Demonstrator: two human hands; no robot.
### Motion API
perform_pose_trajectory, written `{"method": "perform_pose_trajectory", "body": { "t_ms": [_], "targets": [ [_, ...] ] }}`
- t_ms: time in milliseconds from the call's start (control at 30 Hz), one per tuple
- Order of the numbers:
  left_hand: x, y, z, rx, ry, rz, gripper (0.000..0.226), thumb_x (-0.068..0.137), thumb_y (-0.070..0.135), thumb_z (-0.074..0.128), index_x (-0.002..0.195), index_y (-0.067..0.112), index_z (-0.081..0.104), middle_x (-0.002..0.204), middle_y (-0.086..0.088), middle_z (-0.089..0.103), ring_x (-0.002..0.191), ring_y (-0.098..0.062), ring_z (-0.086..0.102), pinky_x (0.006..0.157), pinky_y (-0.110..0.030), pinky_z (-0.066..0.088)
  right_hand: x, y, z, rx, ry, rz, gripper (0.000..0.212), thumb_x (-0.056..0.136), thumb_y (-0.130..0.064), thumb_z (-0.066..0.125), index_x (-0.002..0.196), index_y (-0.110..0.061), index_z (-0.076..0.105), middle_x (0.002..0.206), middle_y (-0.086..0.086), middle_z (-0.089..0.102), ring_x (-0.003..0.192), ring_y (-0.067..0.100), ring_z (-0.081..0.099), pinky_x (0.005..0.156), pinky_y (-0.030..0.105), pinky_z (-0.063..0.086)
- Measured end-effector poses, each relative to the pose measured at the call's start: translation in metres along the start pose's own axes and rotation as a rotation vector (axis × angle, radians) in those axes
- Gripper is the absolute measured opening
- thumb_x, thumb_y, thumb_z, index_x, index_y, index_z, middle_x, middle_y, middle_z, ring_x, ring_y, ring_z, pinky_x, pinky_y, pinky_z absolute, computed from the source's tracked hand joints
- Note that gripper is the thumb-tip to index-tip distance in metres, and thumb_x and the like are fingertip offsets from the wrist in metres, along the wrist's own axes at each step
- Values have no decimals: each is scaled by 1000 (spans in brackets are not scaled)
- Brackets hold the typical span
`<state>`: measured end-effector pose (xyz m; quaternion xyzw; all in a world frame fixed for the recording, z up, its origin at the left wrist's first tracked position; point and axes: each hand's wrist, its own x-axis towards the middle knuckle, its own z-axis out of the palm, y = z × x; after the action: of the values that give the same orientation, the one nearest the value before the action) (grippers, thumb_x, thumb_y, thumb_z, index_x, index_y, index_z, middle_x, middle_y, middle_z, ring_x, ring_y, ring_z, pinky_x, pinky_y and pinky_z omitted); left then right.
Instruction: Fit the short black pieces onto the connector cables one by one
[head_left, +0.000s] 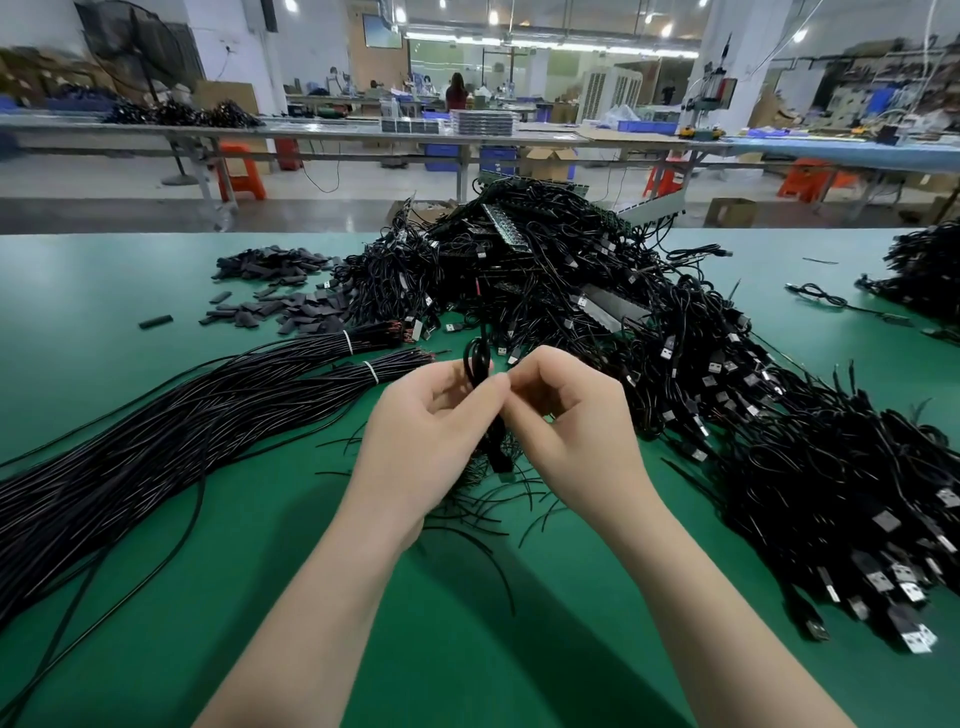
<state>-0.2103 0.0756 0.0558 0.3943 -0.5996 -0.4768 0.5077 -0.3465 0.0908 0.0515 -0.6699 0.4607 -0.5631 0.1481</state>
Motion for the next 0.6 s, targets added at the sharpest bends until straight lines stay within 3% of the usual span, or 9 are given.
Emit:
{"method": "perform_pose_trajectory", "body": {
  "t_ms": [133, 233, 300, 367, 467, 600],
  "targets": [
    [2, -3, 1, -71, 14, -68, 19, 95, 27, 62, 82, 27, 75, 91, -7, 73, 94, -25, 69, 94, -52, 53, 1, -1, -1, 56, -41, 30, 20, 85, -3, 71, 70, -11, 60, 61, -6, 56, 56, 2, 48, 55, 14, 37],
    [4, -6, 0, -83, 23, -87, 29, 100, 29, 54, 82, 36, 75, 94, -10, 74, 91, -20, 63, 95, -58, 50, 1, -3, 1, 140, -57, 105, 19, 84, -5, 72, 70, -13, 62, 61, -12, 57, 54, 1, 49, 55, 14, 38],
    [5, -6, -2, -58, 49, -13, 30, 100, 27, 53, 81, 33, 75, 82, 2, 74, 83, -7, 66, 81, -40, 57, 1, -5, 5, 222, -33, 170, 16, 85, -7, 72, 72, -12, 64, 62, -8, 60, 56, 4, 50, 55, 19, 41],
    [5, -3, -3, 70, 107, 134, 24, 99, 28, 55, 82, 29, 72, 70, 14, 69, 66, -1, 63, 63, -19, 49, 0, -8, 10, 356, 7, 252, 13, 86, -8, 71, 74, -9, 64, 64, -1, 61, 57, 9, 53, 55, 24, 45],
    [2, -2, 0, 245, 167, 288, 16, 92, 38, 52, 86, 30, 65, 80, 13, 69, 72, -7, 63, 63, -23, 50, -1, -13, 14, 466, 37, 332, 12, 89, -8, 67, 78, -8, 63, 63, -4, 60, 56, 8, 53, 53, 20, 45],
    [0, 1, 2, 233, 127, 381, 9, 91, 34, 57, 90, 42, 62, 89, 14, 69, 81, -3, 66, 69, -11, 48, -1, -16, 8, 606, 8, 431, 8, 90, -8, 64, 82, -7, 62, 65, -3, 58, 58, 10, 51, 54, 20, 43]
  ]
}}
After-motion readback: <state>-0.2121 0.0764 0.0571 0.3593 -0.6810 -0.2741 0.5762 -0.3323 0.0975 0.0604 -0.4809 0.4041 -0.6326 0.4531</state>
